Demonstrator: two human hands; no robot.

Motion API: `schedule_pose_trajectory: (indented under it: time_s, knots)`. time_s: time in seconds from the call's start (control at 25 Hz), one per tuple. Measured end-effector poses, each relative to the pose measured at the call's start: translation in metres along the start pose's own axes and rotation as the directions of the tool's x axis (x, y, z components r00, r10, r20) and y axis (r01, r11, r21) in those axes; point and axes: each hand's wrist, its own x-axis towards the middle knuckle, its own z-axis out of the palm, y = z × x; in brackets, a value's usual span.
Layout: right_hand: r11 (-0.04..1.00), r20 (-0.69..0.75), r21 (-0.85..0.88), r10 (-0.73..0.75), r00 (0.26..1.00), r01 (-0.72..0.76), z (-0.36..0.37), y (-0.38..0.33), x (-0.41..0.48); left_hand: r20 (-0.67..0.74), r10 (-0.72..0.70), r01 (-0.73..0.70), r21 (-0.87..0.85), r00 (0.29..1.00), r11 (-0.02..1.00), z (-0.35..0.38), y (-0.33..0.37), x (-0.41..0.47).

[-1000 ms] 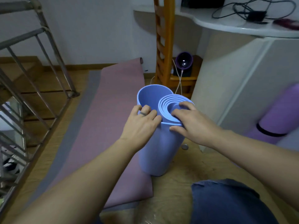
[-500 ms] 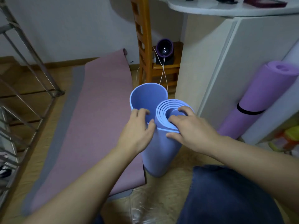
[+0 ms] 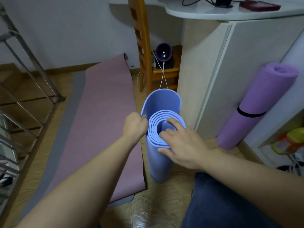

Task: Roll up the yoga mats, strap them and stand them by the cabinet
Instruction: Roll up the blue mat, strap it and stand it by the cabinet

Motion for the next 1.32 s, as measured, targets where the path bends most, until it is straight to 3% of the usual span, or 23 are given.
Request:
schedule_pose_trajectory:
  time_s: [0.08, 0.16, 0.32, 0.36, 0.44, 0.52, 0.64, 0.72, 0.8, 1.0, 1.16, 1.32]
  knots:
    - [1.0, -0.003, -0.001, -0.022, 1.0, 0.022, 0.002, 0.005, 0.0, 0.054, 0.147, -0.152, 0.107, 0.988, 0.983, -0.002, 0.008, -0.002]
    - [0.999, 0.029, 0.021, -0.027, 0.999, 0.026, 0.0, 0.008, 0.003, 0.144, 0.153, -0.172, 0.131, 0.978, 0.976, -0.009, 0.016, 0.005]
    - [0.998, 0.129, 0.057, 0.019, 0.991, -0.026, -0.004, 0.008, 0.02, 0.274, -0.077, 0.141, -0.222, 0.959, 0.965, -0.007, 0.03, 0.014]
    - [0.998, 0.135, 0.056, 0.012, 0.991, -0.02, -0.004, 0.009, 0.023, 0.301, -0.092, 0.175, -0.263, 0.949, 0.949, -0.003, 0.031, 0.013]
    - [0.994, 0.152, 0.111, 0.005, 0.988, -0.022, -0.002, 0.012, 0.025, 0.287, -0.032, 0.107, -0.248, 0.957, 0.963, 0.009, 0.031, 0.015]
    - [0.946, 0.158, 0.298, 0.086, 0.984, -0.13, -0.004, 0.018, 0.026, 0.204, 0.034, 0.015, -0.232, 0.978, 0.973, 0.017, 0.033, 0.019]
    - [0.805, -0.061, 0.512, 0.382, 0.922, -0.3, -0.008, 0.03, 0.047, 0.218, 0.041, 0.027, -0.301, 0.975, 0.953, 0.029, 0.038, 0.027]
    - [0.79, 0.026, 0.425, 0.478, 0.878, -0.442, -0.015, 0.039, 0.064, 0.272, 0.051, 0.049, -0.346, 0.961, 0.937, 0.036, 0.046, 0.026]
    - [0.818, 0.18, 0.324, 0.439, 0.88, -0.475, -0.019, 0.043, 0.077, 0.296, 0.037, 0.084, -0.385, 0.954, 0.919, 0.037, 0.047, 0.031]
    - [0.876, 0.175, 0.16, 0.429, 0.886, -0.455, -0.004, 0.04, 0.101, 0.351, -0.056, 0.204, -0.4, 0.935, 0.893, 0.025, 0.023, 0.06]
    - [0.874, 0.186, 0.211, 0.404, 0.895, -0.438, 0.004, 0.04, 0.133, 0.32, -0.107, 0.248, -0.439, 0.941, 0.864, 0.012, 0.027, 0.074]
    - [0.942, 0.26, 0.192, 0.222, 0.94, -0.275, -0.001, 0.045, 0.117, 0.524, -0.123, 0.386, -0.43, 0.843, 0.816, 0.005, 0.022, 0.073]
